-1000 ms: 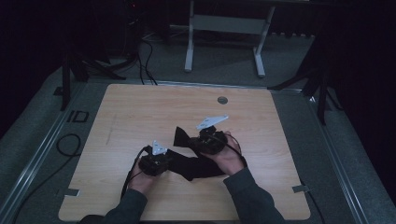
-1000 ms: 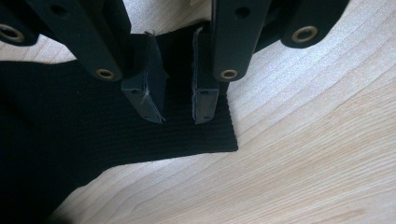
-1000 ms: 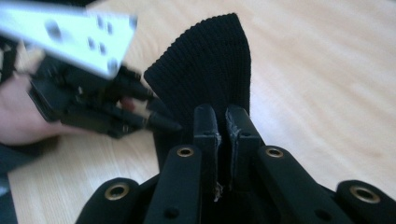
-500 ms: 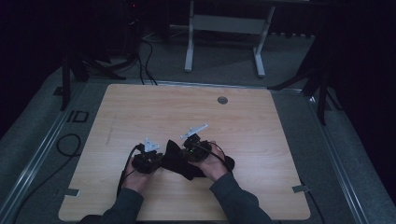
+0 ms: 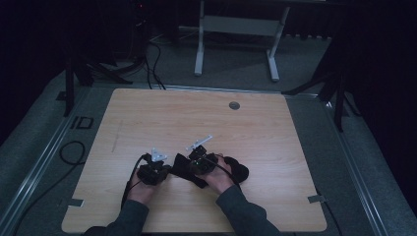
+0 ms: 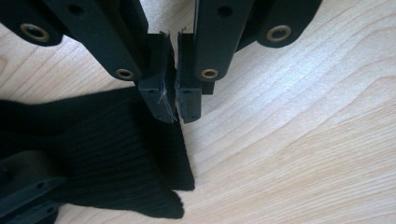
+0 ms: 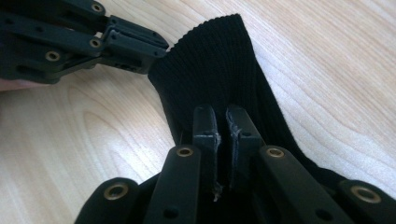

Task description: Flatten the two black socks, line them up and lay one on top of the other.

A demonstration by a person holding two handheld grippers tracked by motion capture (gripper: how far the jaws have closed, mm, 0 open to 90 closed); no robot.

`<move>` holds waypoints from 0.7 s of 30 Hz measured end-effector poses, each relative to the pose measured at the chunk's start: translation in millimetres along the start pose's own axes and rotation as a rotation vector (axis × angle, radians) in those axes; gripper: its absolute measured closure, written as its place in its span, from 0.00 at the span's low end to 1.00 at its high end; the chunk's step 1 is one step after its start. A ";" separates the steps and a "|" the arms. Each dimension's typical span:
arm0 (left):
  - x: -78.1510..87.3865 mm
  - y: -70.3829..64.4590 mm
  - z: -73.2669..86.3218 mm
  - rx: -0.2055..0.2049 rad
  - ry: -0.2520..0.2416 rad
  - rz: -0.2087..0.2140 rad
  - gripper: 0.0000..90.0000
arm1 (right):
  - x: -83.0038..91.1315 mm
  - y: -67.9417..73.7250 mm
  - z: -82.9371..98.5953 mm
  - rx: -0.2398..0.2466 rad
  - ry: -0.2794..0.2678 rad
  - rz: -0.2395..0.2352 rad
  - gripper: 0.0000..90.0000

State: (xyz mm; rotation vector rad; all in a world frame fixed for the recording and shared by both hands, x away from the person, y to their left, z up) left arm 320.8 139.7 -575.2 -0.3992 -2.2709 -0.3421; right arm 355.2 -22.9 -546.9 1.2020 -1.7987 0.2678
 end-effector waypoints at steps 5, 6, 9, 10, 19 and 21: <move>-1.1 -4.1 -1.1 -0.021 -0.003 -0.009 0.97 | -3.5 0.2 1.5 -0.008 0.006 -0.001 0.93; -0.8 -3.9 -1.7 -0.019 -0.009 -0.010 0.97 | -3.0 0.9 1.5 -0.009 0.005 -0.003 0.93; 0.4 -1.8 -5.4 -0.004 -0.039 -0.019 0.97 | -0.4 2.4 1.7 0.000 0.002 -0.010 0.93; -0.2 -0.6 -6.9 -0.005 -0.050 -0.017 0.97 | 0.3 2.5 1.8 0.003 0.001 -0.011 0.93; -8.5 -9.6 -10.7 -0.045 -0.056 -0.011 1.00 | 7.0 2.2 2.1 -0.004 -0.017 -0.008 0.93; -8.2 -11.2 -10.3 -0.056 -0.051 -0.017 1.00 | 9.6 0.9 1.5 -0.005 -0.027 0.006 0.93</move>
Point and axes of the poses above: each handheld gripper's, and its own axes: x roughly backward along the jaws, z roughly out of its underside, y roughly to its left, the point moved 3 cm from there along -x, roughly forward along the jaws, and after that the axes turned 12 degrees about -z, right-handed, at the moved point
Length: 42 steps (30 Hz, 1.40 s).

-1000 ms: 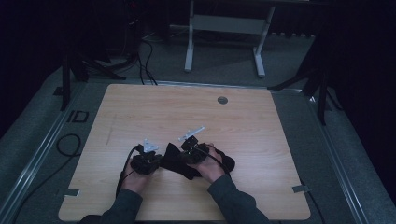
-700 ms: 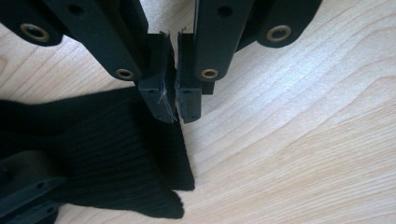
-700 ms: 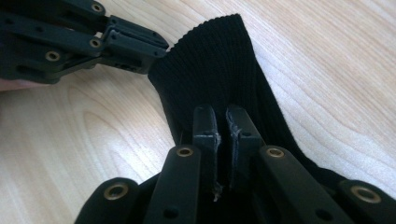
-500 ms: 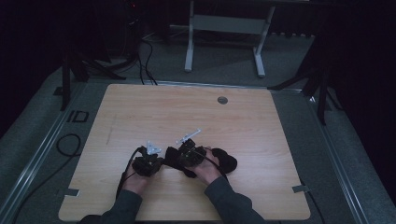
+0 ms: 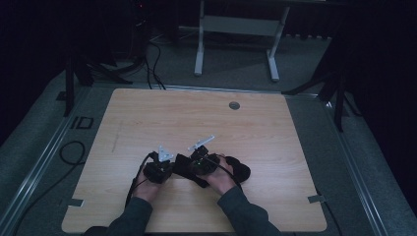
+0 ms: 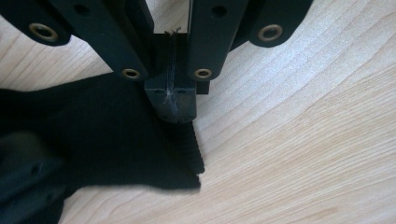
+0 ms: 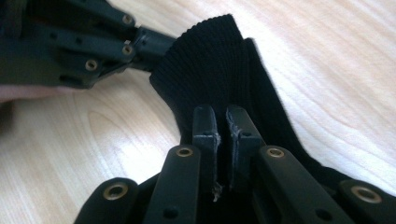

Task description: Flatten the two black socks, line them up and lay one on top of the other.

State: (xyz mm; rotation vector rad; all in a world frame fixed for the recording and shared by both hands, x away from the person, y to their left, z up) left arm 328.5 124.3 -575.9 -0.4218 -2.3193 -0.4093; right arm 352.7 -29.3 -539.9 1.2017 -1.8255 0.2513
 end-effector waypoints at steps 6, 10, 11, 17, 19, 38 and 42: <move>1.5 -4.0 3.6 -0.010 0.019 0.009 1.00 | -0.2 -2.8 0.5 -0.004 0.015 0.065 0.93; 2.0 -4.8 4.1 -0.005 0.017 0.009 1.00 | -8.3 -3.4 4.2 -0.023 0.049 0.061 0.93; 2.0 -4.9 4.1 -0.006 0.017 0.008 1.00 | -9.6 -4.0 5.1 -0.024 0.055 0.058 0.93; 2.6 -5.4 4.5 -0.011 0.019 0.010 1.00 | -13.5 -4.8 7.9 -0.029 0.065 0.037 0.92; 2.7 -5.7 4.5 -0.010 0.019 0.010 1.00 | -12.8 -3.6 7.6 -0.021 0.061 0.031 0.92; 10.5 -15.1 -7.0 -0.017 -0.076 0.047 0.97 | -20.7 -5.1 10.1 -0.017 0.084 0.022 0.91; 6.5 -18.7 -7.6 -0.033 -0.066 0.037 0.97 | -21.2 -4.2 10.3 -0.020 0.082 0.009 0.92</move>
Point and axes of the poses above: each handheld gripper's, and its own axes: x roughly backward along the jaws, z roughly out of its underside, y roughly to its left, the point moved 3 cm from there along -x, roughly forward along the jaws, and after that the axes turned 12 degrees about -z, right-handed, at the moved point
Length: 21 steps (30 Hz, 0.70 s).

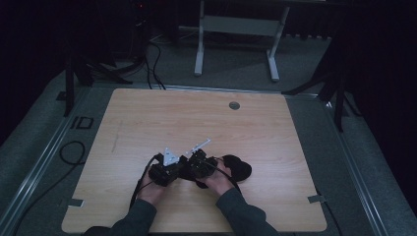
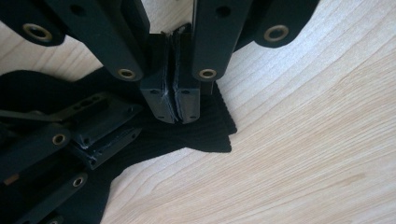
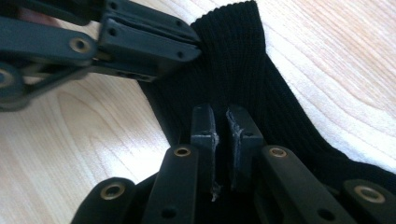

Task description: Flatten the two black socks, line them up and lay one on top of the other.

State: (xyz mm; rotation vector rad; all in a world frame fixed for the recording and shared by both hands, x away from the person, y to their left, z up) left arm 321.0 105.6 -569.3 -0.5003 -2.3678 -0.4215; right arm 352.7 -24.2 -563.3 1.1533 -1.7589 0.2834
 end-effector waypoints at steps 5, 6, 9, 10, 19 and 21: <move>-4.4 -3.3 1.8 -0.024 0.036 -0.003 0.98 | 0.2 -0.8 -0.1 -0.006 -0.003 -0.017 0.89; -4.4 -3.1 1.9 -0.023 0.039 -0.002 0.98 | 0.8 -0.8 -0.3 -0.011 -0.007 -0.028 0.85; -4.3 -3.9 2.2 -0.034 0.039 -0.007 0.99 | 6.1 1.6 -0.6 0.006 -0.026 -0.037 0.73; -4.3 -3.9 2.2 -0.035 0.039 -0.006 0.99 | 9.4 2.0 -1.1 0.012 -0.038 -0.035 0.71; -3.9 -3.3 3.1 -0.034 0.039 -0.004 0.99 | 66.8 -11.8 -0.1 -0.002 -0.156 0.013 0.65; -4.0 -3.3 3.2 -0.033 0.038 -0.003 0.99 | 79.6 -20.3 3.3 -0.017 -0.175 0.038 0.65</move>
Point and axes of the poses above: each handheld gripper's, and its own axes: x roughly backward along the jaws, z roughly out of its underside, y roughly to its left, the point moved 3 cm from there along -x, roughly forward along the jaws, and after that the axes turned 12 degrees about -z, right-handed, at the moved point
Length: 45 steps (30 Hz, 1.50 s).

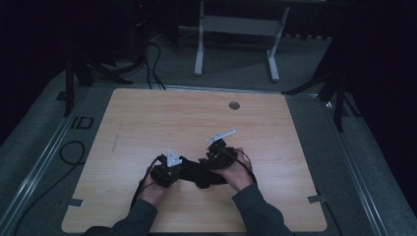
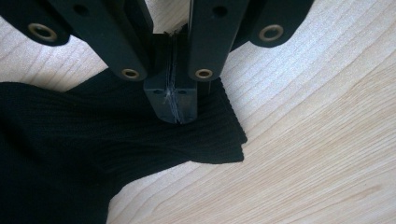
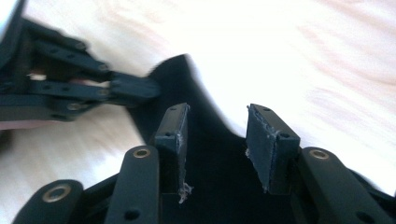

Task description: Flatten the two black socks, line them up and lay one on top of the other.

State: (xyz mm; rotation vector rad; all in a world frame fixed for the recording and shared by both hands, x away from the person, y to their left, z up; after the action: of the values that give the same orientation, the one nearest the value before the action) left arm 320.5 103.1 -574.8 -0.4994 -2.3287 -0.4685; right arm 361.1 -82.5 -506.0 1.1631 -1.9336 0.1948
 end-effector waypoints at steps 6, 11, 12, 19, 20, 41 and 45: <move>0.0 0.5 0.6 0.005 -0.001 0.004 0.99 | 26.1 -26.6 10.4 -0.047 0.000 0.073 0.65; 0.3 0.0 1.0 0.009 -0.002 0.003 0.99 | 35.6 -48.1 27.3 -0.107 0.002 0.127 0.67; 0.5 0.1 1.2 0.009 -0.001 0.004 0.99 | 35.9 -52.1 31.5 -0.128 0.007 0.138 0.68; 1.0 -0.5 1.6 0.008 0.000 0.003 0.99 | 24.4 -79.4 60.0 -0.242 0.049 0.171 0.70; 1.1 -0.5 1.7 0.007 0.001 0.003 0.99 | 21.7 -82.4 62.1 -0.255 0.051 0.172 0.68; 4.2 1.5 4.0 0.016 0.014 0.032 0.99 | 62.0 -67.6 76.1 -0.240 -0.093 0.188 0.96; 5.1 4.0 4.7 0.016 0.025 0.054 0.99 | 63.3 -74.2 88.3 -0.289 -0.103 0.168 0.96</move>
State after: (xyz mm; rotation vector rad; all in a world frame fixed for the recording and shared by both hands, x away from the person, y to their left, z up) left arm 316.3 109.8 -573.6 -0.5441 -2.2879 -0.4282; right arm 354.7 -210.5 -535.6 0.8354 -2.0702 -0.0561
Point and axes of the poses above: each handheld gripper's, and its own axes: x roughly backward along the jaws, z roughly out of its underside, y roughly to its left, the point moved 3 cm from there along -x, roughly forward along the jaws, and after that the axes turned 12 degrees about -z, right-handed, at the moved point
